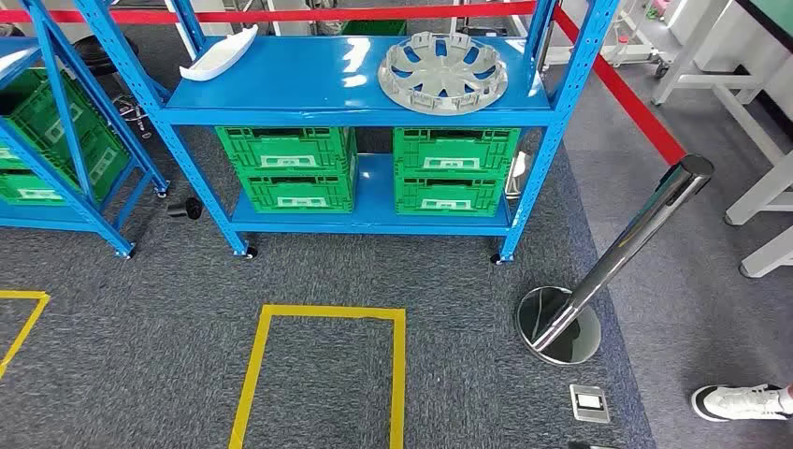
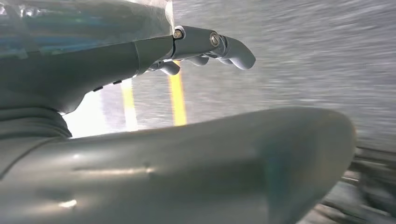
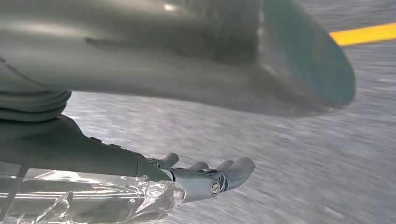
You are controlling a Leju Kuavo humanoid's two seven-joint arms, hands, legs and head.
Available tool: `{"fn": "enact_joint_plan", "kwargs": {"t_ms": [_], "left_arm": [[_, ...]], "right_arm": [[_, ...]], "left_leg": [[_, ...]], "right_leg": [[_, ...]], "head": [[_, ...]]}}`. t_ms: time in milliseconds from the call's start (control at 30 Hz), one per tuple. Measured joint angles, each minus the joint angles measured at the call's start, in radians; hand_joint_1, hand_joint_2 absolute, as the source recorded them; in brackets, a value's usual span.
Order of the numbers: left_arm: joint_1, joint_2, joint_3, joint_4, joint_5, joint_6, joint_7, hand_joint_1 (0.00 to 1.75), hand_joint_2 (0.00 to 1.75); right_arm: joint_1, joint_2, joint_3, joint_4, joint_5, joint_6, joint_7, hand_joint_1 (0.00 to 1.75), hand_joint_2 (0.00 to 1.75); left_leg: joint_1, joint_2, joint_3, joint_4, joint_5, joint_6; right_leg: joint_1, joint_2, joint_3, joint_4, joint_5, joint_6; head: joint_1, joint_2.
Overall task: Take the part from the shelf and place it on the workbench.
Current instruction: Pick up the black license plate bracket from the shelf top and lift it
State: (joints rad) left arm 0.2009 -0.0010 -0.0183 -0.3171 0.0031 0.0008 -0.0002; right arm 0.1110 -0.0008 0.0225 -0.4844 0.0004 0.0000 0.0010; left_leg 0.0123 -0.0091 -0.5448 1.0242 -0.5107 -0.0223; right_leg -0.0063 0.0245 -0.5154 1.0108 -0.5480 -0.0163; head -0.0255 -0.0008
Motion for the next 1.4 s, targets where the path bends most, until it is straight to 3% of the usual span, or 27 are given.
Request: {"fn": "enact_joint_plan", "kwargs": {"t_ms": [133,200,267,300,333,400,467,567,667,700,767,800,833,867,933,967,1033,1133,1200,1267,1300,1333,1367,1400], "left_arm": [[-0.087,-0.002,0.0,-0.066,0.0,0.0,-0.003,0.0,0.0],[-0.143,-0.003,0.0,-0.118,0.0,0.0,-0.004,0.0,0.0],[-0.186,-0.002,0.0,-0.164,0.0,0.0,-0.004,0.0,0.0],[-0.198,-0.001,0.0,-0.182,0.0,0.0,-0.004,0.0,0.0],[-0.204,0.0,0.0,-0.196,0.0,0.0,-0.004,0.0,0.0],[-0.195,0.0,0.0,-0.209,0.0,0.0,-0.003,0.0,0.0],[-0.161,-0.002,0.0,-0.203,0.0,0.0,-0.002,0.0,0.0],[-0.083,-0.006,0.0,-0.162,0.0,0.0,0.001,0.0,0.0],[0.0,-0.008,0.0,-0.098,0.0,0.0,0.004,0.0,0.0],[0.022,-0.008,0.0,-0.075,0.0,0.0,0.005,0.0,0.0],[0.057,-0.005,0.0,-0.027,0.0,0.001,0.006,0.0,0.0],[0.075,-0.003,0.0,-0.007,0.0,0.001,0.006,0.0,0.0],[0.091,-0.001,0.0,0.012,0.0,0.001,0.006,0.0,0.0],[0.102,0.0,0.0,0.025,0.0,0.001,0.007,0.0,0.0],[0.095,0.001,0.0,0.037,0.0,0.001,0.006,0.0,0.0],[0.077,0.001,0.0,0.035,0.0,0.001,0.004,0.0,0.0],[0.026,0.0,0.0,0.017,0.0,0.0,0.0,0.0,0.0],[-0.053,-0.003,0.0,-0.04,0.0,0.0,-0.002,0.0,0.0],[-0.112,-0.005,0.0,-0.092,0.0,0.0,-0.003,0.0,0.0],[-0.166,-0.004,0.0,-0.142,0.0,0.0,-0.004,0.0,0.0],[-0.184,-0.003,0.0,-0.164,0.0,0.0,-0.004,0.0,0.0],[-0.196,-0.002,0.0,-0.183,0.0,0.001,-0.005,0.0,0.0],[-0.2,-0.002,0.0,-0.196,0.0,0.001,-0.004,0.0,0.0],[-0.198,-0.001,0.0,-0.204,0.0,0.001,-0.004,0.0,0.0]], "right_arm": [[0.087,0.002,0.001,0.059,0.0,0.0,0.002,0.0,0.0],[0.14,0.001,0.001,0.109,0.0,0.0,0.003,0.0,0.0],[0.181,-0.001,0.0,0.157,0.0,0.0,0.004,0.0,0.0],[0.197,-0.002,0.0,0.177,0.0,0.0,0.005,0.0,0.0],[0.208,-0.002,0.0,0.19,0.0,0.0,0.005,0.0,0.0],[0.202,-0.003,0.0,0.203,0.0,0.0,0.004,0.0,0.0],[0.163,-0.003,0.0,0.198,0.0,0.0,0.002,0.0,0.0],[0.079,-0.002,0.001,0.154,0.0,0.0,-0.001,0.0,0.0],[0.0,0.0,0.0,0.086,0.0,0.0,-0.004,0.0,0.0],[-0.023,0.001,-0.001,0.063,0.0,0.0,-0.005,0.0,0.0],[-0.064,0.001,-0.001,0.022,0.0,0.0,-0.005,0.0,0.0],[-0.08,0.001,-0.002,0.003,0.0,0.0,-0.005,0.0,0.0],[-0.09,0.001,-0.002,-0.015,0.0,0.0,-0.005,0.0,0.0],[-0.096,0.001,-0.002,-0.028,0.0,0.0,-0.005,0.0,0.0],[-0.084,0.001,-0.002,-0.04,0.0,0.0,-0.004,0.0,0.0],[-0.068,0.0,-0.002,-0.036,0.0,0.0,-0.003,0.0,0.0],[-0.024,0.0,-0.003,-0.018,0.0,-0.001,0.0,0.0,0.0],[0.056,0.001,-0.003,0.033,0.0,0.0,0.002,0.0,0.0],[0.113,0.001,-0.002,0.08,0.0,0.0,0.003,0.0,0.0],[0.164,0.0,-0.003,0.133,0.0,0.0,0.003,0.0,0.0],[0.184,-0.001,-0.003,0.156,0.0,0.0,0.004,0.0,0.0],[0.2,-0.002,-0.003,0.175,0.0,0.0,0.005,0.0,0.0],[0.208,-0.002,-0.003,0.188,0.0,0.0,0.005,0.0,0.0],[0.207,-0.002,-0.003,0.196,0.0,0.0,0.005,0.0,0.0]], "left_leg": [[0.001,-0.002,0.004,-0.011,-0.001,0.019],[0.003,-0.004,0.011,-0.017,-0.003,0.029],[0.001,-0.008,0.015,-0.017,-0.009,0.035],[-0.001,-0.01,0.019,-0.017,-0.012,0.036],[-0.003,-0.013,0.025,-0.017,-0.017,0.036],[-0.006,-0.014,0.041,-0.017,-0.027,0.034],[-0.008,-0.008,0.049,-0.019,-0.04,0.028],[-0.005,-0.001,0.055,-0.025,-0.052,0.014],[-0.005,0.003,0.062,-0.009,-0.071,0.0],[-0.004,0.003,0.045,0.032,-0.093,-0.005],[0.0,0.003,-0.026,0.162,-0.145,-0.014],[0.001,0.003,-0.061,0.216,-0.156,-0.017],[0.002,0.003,-0.081,0.236,-0.146,-0.019],[0.003,0.003,-0.084,0.218,-0.114,-0.021],[0.003,0.004,-0.05,0.103,-0.025,-0.02],[0.001,0.005,-0.028,0.047,0.003,-0.017],[-0.003,0.006,-0.007,0.0,0.013,-0.003],[-0.003,0.005,-0.004,-0.008,0.005,0.019],[0.0,-0.001,0.0,-0.014,0.002,0.03],[-0.001,-0.012,0.005,-0.014,-0.005,0.036],[-0.002,-0.017,0.01,-0.014,-0.009,0.037],[-0.003,-0.021,0.017,-0.014,-0.015,0.037],[-0.004,-0.023,0.027,-0.014,-0.021,0.037],[-0.006,-0.023,0.037,-0.014,-0.028,0.035]], "right_leg": [[-0.003,-0.004,-0.001,0.015,-0.013,0.014],[-0.004,-0.008,-0.051,0.11,-0.059,0.021],[-0.004,-0.012,-0.134,0.247,-0.106,0.023],[-0.004,-0.014,-0.163,0.287,-0.108,0.022],[-0.003,-0.015,-0.175,0.289,-0.088,0.02],[0.001,-0.017,-0.143,0.186,-0.004,0.008],[0.008,-0.023,-0.088,0.065,0.048,-0.007],[0.017,-0.027,-0.062,0.019,0.044,-0.019],[0.01,-0.021,-0.039,-0.009,0.046,-0.027],[0.007,-0.02,-0.029,-0.017,0.047,-0.029],[0.004,-0.017,-0.016,-0.022,0.04,-0.032],[0.004,-0.012,-0.011,-0.021,0.034,-0.033],[0.003,-0.006,-0.003,-0.02,0.027,-0.032],[0.002,0.001,0.006,-0.02,0.021,-0.03],[0.0,0.007,0.027,-0.02,0.004,-0.022],[0.001,0.005,0.035,-0.019,-0.004,-0.016],[0.003,-0.002,0.04,-0.02,-0.016,-0.006],[0.002,-0.006,0.042,-0.015,-0.028,0.007],[0.001,-0.009,0.007,0.058,-0.065,0.016],[0.001,-0.013,-0.078,0.2,-0.117,0.019],[0.001,-0.014,-0.12,0.259,-0.128,0.019],[0.001,-0.015,-0.148,0.288,-0.12,0.017],[0.002,-0.016,-0.157,0.276,-0.09,0.014],[0.003,-0.016,-0.148,0.229,-0.044,0.008]], "head": [[0.007,0.0],[0.014,0.0],[0.021,0.0],[0.022,0.0],[0.023,0.0],[0.025,0.0],[0.025,0.0],[0.025,0.0],[0.021,0.0],[0.017,0.0],[0.011,0.0],[0.01,0.0],[0.009,0.0],[0.007,0.0],[0.0,0.0],[-0.003,0.0],[-0.002,0.0],[0.005,0.0],[0.01,0.0],[0.018,0.0],[0.02,0.0],[0.022,0.0],[0.024,0.0],[0.025,0.0]]}}
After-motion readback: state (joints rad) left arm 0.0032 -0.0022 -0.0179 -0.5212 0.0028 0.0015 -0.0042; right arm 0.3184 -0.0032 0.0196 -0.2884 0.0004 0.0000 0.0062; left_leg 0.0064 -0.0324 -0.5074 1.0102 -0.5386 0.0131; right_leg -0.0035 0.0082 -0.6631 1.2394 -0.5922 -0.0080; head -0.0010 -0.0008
